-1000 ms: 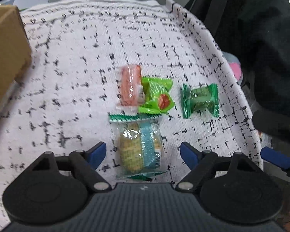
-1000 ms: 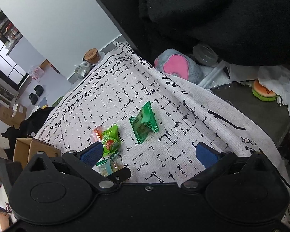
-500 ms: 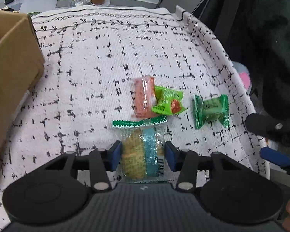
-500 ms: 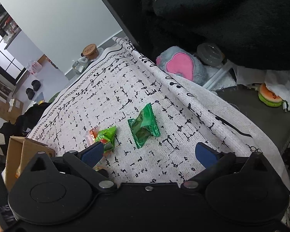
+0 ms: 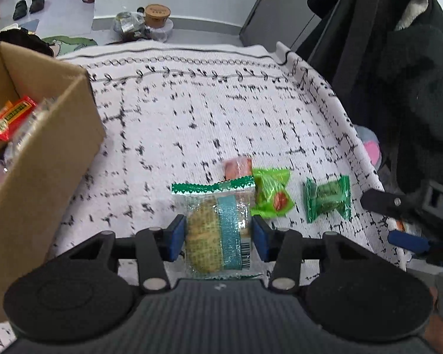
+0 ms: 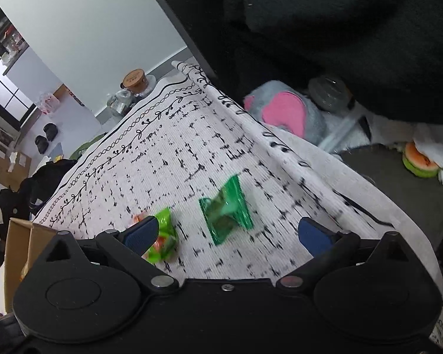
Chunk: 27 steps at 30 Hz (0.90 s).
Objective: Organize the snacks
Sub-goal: 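Grasp the clear cake packet with the left tool while the right tool approaches the green candies, then grasp a green wrapped candy with the right tool while the left tool holds the cake packet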
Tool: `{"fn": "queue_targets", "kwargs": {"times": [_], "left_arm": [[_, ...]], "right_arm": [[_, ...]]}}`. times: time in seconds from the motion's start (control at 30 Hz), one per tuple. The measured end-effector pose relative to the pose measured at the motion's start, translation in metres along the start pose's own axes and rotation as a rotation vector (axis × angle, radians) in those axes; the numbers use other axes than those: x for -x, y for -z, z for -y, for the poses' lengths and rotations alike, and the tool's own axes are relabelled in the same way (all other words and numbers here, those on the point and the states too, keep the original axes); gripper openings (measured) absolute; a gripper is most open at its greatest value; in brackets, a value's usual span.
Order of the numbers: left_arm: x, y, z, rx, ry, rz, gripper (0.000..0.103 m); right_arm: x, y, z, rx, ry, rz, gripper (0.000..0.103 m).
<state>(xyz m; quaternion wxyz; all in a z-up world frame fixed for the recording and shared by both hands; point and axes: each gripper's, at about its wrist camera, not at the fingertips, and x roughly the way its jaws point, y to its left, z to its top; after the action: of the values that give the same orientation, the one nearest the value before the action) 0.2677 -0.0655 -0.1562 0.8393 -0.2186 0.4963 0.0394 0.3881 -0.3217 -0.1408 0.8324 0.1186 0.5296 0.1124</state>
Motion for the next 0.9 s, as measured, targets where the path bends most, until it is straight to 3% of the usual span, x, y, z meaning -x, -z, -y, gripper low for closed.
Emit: {"fn": "queue_targets", "kwargs": {"times": [0.47,0.57,0.63,0.67,0.9], "left_arm": [[0.014,-0.026,-0.021,-0.008,-0.005,0.035,0.047],[0.011,-0.027,-0.022,-0.007,-0.002,0.030,0.047],[0.010,-0.028,-0.024,0.002,0.002,0.028,0.047],[0.010,-0.027,-0.024,0.004,0.003,0.028,0.047],[0.012,-0.024,-0.025,-0.001,0.002,0.025,0.047]], "right_arm": [[-0.047,-0.006,-0.017,0.069,0.111,-0.046,0.091],[-0.054,-0.005,-0.018,0.084,0.152,-0.044,0.077],[-0.058,-0.003,-0.016,0.081,0.149,-0.062,0.050],[-0.058,-0.002,-0.014,0.071,0.136,-0.074,0.043],[-0.041,0.004,-0.018,0.062,0.114,-0.044,0.038]]}}
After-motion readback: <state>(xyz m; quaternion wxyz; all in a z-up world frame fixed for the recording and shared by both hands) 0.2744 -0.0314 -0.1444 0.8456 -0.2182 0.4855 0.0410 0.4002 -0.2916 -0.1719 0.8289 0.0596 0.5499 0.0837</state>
